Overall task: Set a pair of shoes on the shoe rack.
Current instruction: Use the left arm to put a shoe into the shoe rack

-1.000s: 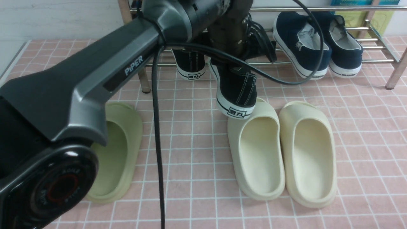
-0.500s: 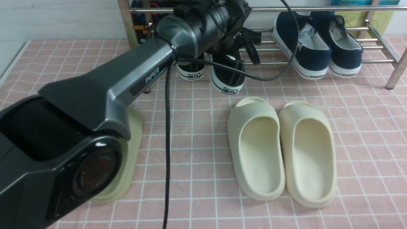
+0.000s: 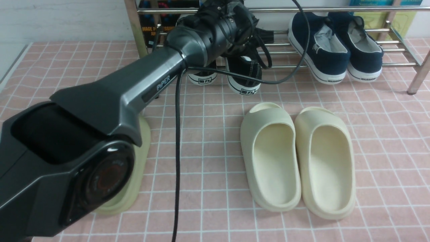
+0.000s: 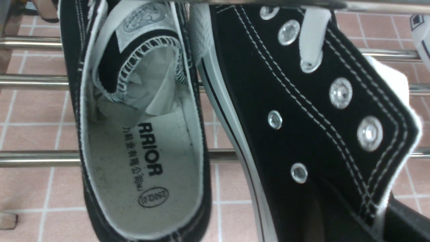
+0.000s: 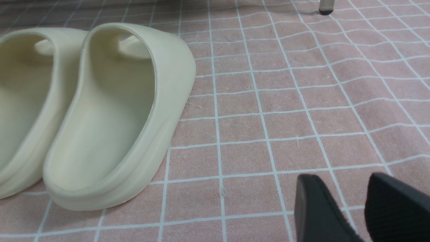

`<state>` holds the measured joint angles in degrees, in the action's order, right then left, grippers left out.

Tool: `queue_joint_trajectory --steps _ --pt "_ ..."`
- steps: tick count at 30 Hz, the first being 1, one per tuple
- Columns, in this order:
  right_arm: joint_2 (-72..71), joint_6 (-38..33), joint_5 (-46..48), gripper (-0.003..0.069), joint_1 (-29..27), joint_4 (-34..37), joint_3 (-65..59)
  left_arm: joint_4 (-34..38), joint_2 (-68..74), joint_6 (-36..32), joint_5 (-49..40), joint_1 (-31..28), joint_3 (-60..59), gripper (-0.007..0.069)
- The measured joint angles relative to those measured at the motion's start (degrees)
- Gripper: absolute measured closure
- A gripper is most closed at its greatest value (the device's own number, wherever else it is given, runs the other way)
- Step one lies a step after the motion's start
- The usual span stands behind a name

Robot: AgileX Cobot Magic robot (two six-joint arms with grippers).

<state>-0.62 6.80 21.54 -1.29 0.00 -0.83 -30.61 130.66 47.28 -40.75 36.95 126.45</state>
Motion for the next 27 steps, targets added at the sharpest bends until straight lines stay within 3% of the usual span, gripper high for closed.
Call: queue_joint_trajectory --steps 9,27 --pt "0.00 0.00 0.00 0.0421 0.00 0.00 0.00 0.34 -0.06 0.00 4.19 1.27 0.00 0.0564" --pt "0.00 0.00 0.00 0.0421 0.00 0.00 0.00 0.76 4.15 0.00 11.22 -4.06 -0.12 0.0564"
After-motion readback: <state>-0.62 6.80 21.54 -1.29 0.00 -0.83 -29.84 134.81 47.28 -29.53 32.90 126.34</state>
